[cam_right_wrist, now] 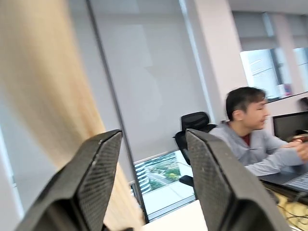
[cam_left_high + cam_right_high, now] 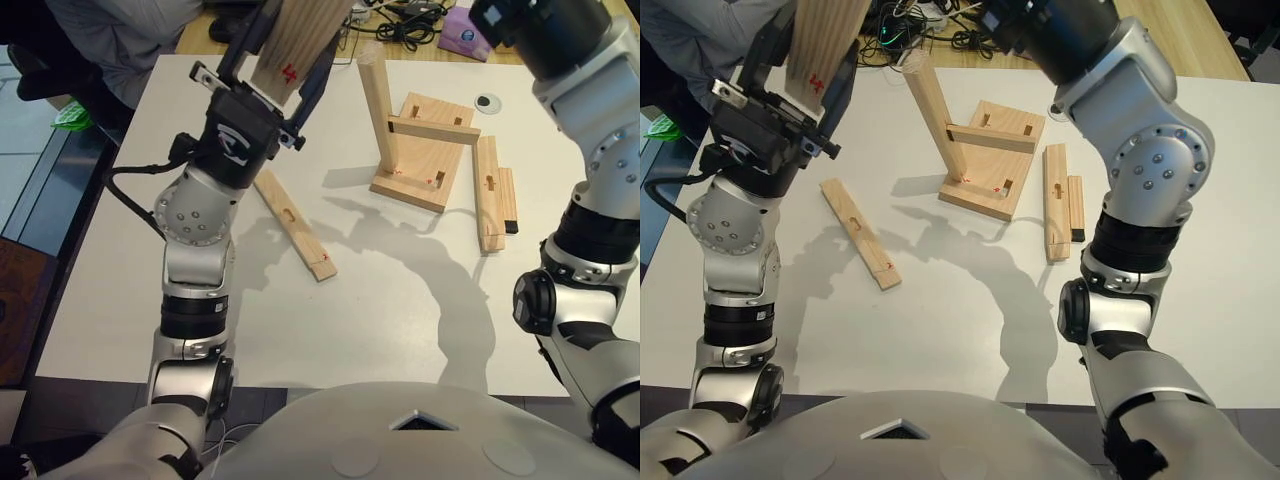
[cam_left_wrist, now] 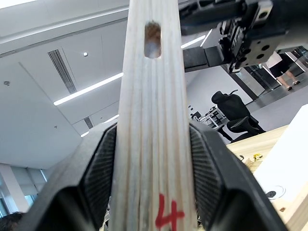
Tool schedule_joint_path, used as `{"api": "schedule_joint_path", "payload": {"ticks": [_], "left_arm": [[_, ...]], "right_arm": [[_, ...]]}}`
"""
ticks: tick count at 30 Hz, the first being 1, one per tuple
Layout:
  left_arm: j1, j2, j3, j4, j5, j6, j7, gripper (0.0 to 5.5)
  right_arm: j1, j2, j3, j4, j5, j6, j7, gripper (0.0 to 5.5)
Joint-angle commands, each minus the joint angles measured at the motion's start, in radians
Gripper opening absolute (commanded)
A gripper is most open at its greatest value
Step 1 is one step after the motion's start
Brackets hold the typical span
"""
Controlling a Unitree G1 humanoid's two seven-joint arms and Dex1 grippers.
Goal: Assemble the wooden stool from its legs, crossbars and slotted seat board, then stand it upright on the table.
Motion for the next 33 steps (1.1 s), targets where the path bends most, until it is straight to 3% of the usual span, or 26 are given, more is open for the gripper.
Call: {"api": "schedule_joint_path", "payload": {"ticks": [1,11,18,26,33], "left_arm": [[-0.043,0.002,-0.011,0.058,0.016,-0.025,0.000,2.03],[-0.087,0.003,0.043,0.129,0.021,-0.003,0.066,2.03],[-0.076,-0.013,-0.001,0.154,0.068,0.037,0.079,2.03],[-0.052,-0.031,-0.056,0.169,0.094,0.050,0.072,2.03],[-0.030,-0.014,-0.067,0.228,0.117,-0.017,0.074,2.03]], "right_arm": [[0.028,-0.009,0.021,-0.040,0.017,0.012,0.028,2.46],[0.119,-0.112,0.125,-0.068,-0.196,-0.085,0.159,2.46],[0.108,-0.053,0.147,-0.071,-0.240,-0.143,0.147,2.46],[0.084,0.001,0.157,-0.099,-0.231,-0.141,0.115,3.84],[0.053,0.005,0.137,-0.117,-0.215,-0.130,0.086,2.73]]}}
